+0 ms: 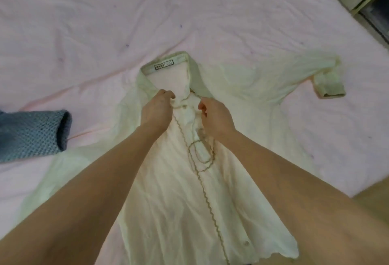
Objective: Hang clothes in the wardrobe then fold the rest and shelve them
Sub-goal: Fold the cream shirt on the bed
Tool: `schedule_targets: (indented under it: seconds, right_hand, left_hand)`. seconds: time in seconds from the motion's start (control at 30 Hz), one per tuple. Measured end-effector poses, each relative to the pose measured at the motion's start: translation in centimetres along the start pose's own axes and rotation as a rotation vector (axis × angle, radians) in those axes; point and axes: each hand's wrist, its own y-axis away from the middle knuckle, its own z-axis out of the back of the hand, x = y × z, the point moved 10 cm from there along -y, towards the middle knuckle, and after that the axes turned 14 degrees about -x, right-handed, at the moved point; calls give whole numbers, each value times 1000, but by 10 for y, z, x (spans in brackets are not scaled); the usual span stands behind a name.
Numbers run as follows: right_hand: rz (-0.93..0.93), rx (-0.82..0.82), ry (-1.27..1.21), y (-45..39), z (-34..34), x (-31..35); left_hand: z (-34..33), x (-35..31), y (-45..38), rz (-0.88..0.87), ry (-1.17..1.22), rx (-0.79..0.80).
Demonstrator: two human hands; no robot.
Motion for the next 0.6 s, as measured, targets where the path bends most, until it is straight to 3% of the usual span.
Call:
schedule_targets:
  seconds: [0.1, 0.23, 0.4, 0.6]
  right_hand:
    - [195, -10, 52, -35, -7, 19]
    - [230, 162, -59, -74, -37, 28]
    - [359, 280, -7, -109, -61, 50]
    - [185, 460, -255, -142, -82, 64]
  left_hand:
    - [-14, 5, -9, -50, -126, 84]
    - [-18, 14, -29, -18, -167, 86]
    - [-12, 21, -48, 184, 140, 50]
    - [-24, 35, -57, 427, 429, 165]
